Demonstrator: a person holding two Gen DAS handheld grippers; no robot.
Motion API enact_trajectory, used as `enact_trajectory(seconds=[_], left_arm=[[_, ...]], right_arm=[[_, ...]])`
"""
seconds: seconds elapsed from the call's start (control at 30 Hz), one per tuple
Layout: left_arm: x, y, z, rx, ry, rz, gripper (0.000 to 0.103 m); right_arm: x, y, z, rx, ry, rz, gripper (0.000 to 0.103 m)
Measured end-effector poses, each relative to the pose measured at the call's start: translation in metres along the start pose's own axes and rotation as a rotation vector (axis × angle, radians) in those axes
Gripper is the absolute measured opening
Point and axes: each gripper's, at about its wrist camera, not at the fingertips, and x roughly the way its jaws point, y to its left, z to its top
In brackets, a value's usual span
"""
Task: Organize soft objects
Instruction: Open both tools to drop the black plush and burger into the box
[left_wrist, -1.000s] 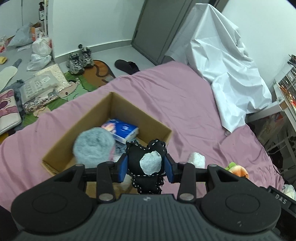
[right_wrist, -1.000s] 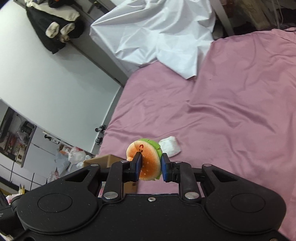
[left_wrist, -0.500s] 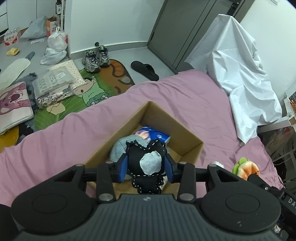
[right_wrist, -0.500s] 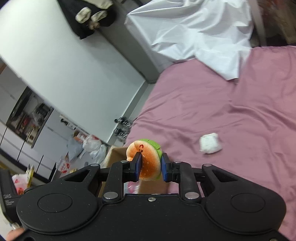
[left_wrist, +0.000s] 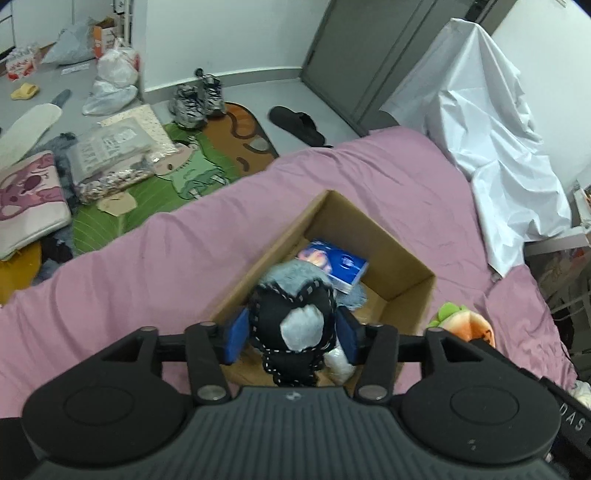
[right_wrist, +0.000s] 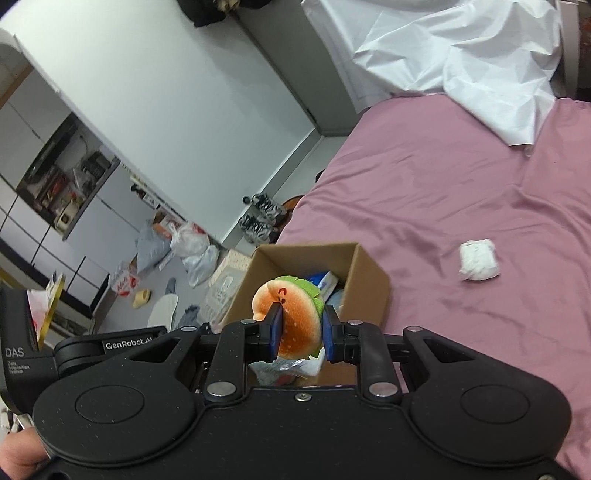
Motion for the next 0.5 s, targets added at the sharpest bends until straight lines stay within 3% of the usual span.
enact_trajectory(seconds=[0.1,0.27,0.4,0.5], left_arm=[[-0.006,0.004,0.005,0.009,-0.021,0.012,0.064],[-0.013,0.012,0.011,-0.004,-0.041,0.036,0.066],[-0.017,0.015,0.013,0.000,-0.045,0.052,0.067],[-0.018,0.015,0.014,0.007,-0.045,0.063,0.071]], right_arm=[[0.006,0.012,-0.005,-0.023,0.021,0.010,0.022],[0.014,0.023,-0.013,-0.054,0.066,0.022,0.024],[0.023,0.023,-0.015,-0.025,0.139,0.014,0.038],[0.020,0.018,-0.014,-0.006,0.136,-0.002,0.047]])
